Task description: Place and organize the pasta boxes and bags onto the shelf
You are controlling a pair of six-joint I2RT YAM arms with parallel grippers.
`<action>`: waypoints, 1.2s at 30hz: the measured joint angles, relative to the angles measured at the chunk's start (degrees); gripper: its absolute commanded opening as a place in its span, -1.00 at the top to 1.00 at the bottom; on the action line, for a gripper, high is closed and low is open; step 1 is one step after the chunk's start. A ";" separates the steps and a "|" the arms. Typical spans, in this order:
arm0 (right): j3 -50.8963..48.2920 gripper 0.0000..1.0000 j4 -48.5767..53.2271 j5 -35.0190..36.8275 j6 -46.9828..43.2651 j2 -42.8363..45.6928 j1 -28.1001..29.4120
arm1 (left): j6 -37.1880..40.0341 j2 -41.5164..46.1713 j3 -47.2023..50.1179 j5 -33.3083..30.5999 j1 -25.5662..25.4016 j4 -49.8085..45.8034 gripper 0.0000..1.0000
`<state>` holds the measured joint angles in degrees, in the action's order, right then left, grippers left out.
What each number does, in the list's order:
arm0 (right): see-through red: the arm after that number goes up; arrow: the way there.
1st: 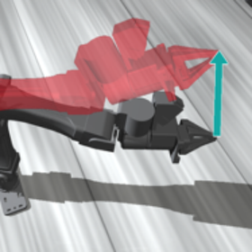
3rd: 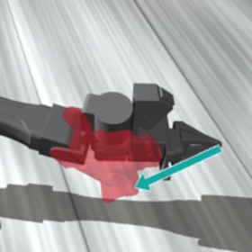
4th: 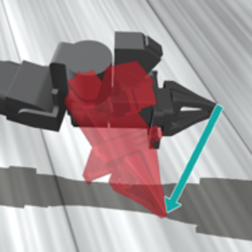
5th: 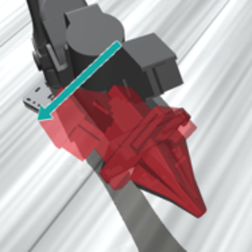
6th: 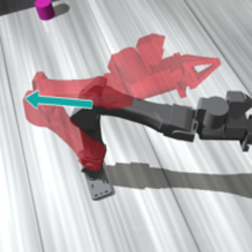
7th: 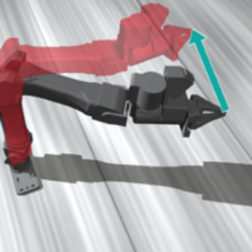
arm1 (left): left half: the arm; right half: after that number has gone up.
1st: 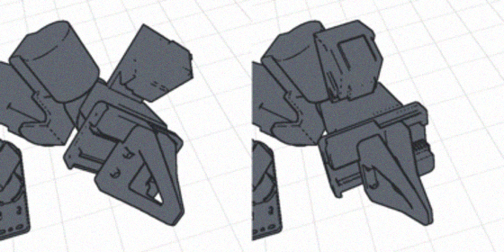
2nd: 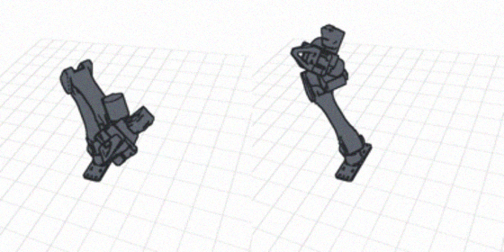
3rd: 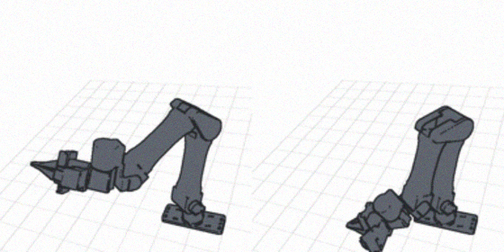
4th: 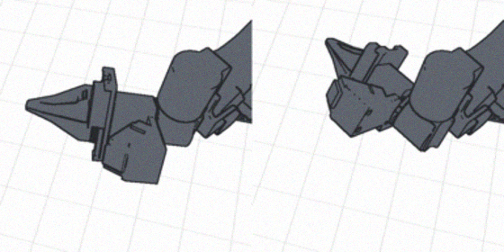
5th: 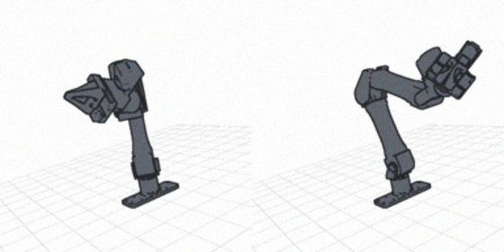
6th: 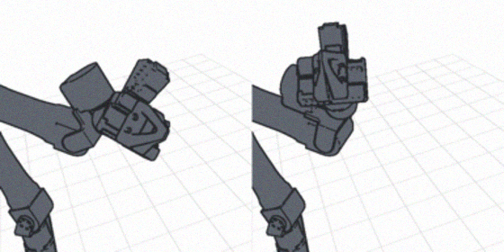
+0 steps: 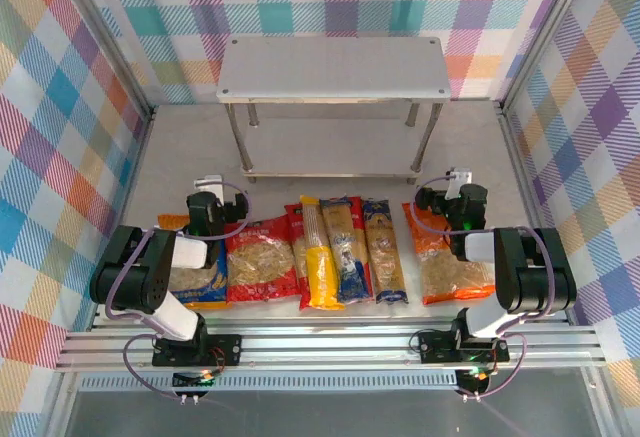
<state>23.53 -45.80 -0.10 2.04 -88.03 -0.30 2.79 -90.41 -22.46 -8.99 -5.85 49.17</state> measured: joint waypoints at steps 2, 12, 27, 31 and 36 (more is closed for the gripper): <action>0.00 -0.98 0.02 0.00 0.00 0.00 0.00 | 0.02 0.00 0.00 0.02 0.00 0.00 -1.00; 0.00 -0.98 0.02 -0.02 0.00 0.00 0.00 | 0.02 0.00 0.00 0.02 0.00 0.00 -1.00; 6.38 -0.80 14.47 1.16 0.15 2.99 0.00 | -2.62 11.26 -11.54 3.54 1.03 -22.82 -0.54; 16.61 -0.66 28.41 0.72 2.10 8.85 0.00 | -7.80 21.77 -16.39 1.68 -2.14 -31.87 -0.50; 24.20 -0.65 44.41 -0.39 6.58 17.35 3.43 | -12.94 30.40 -19.52 -1.68 -12.79 -41.66 -0.48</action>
<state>47.72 -1.39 -0.49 8.62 -70.67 3.14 -10.15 -60.01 -41.98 -10.68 -18.63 7.51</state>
